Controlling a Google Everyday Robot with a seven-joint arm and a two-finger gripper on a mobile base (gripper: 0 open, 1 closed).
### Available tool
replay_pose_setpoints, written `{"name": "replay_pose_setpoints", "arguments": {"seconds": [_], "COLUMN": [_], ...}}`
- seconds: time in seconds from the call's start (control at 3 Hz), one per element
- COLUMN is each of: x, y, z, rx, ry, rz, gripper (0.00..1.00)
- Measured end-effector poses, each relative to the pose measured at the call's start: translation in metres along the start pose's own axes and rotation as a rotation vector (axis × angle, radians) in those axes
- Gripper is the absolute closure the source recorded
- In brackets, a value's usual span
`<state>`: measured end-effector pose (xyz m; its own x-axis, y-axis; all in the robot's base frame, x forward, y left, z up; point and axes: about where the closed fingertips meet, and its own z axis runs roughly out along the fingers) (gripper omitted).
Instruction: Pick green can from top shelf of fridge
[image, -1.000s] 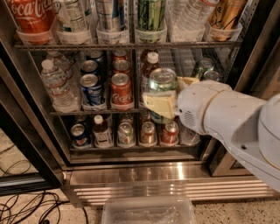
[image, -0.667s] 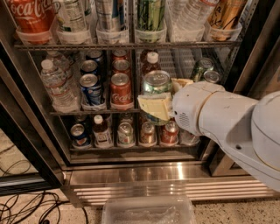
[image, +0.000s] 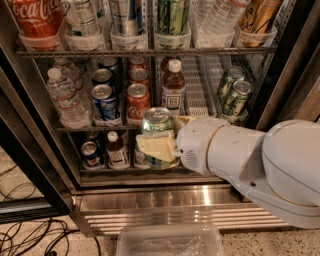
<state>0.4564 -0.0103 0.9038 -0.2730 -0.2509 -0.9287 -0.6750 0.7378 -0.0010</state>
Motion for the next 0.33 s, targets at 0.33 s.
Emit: {"name": "replay_pose_setpoints", "arguments": {"seconds": [0.33], "x": [0.0006], "y": [0.0006], "z": [0.0001], "rx": [-0.002], "ry": [0.001], "rz": [0.002], "gripper": [1.00]}}
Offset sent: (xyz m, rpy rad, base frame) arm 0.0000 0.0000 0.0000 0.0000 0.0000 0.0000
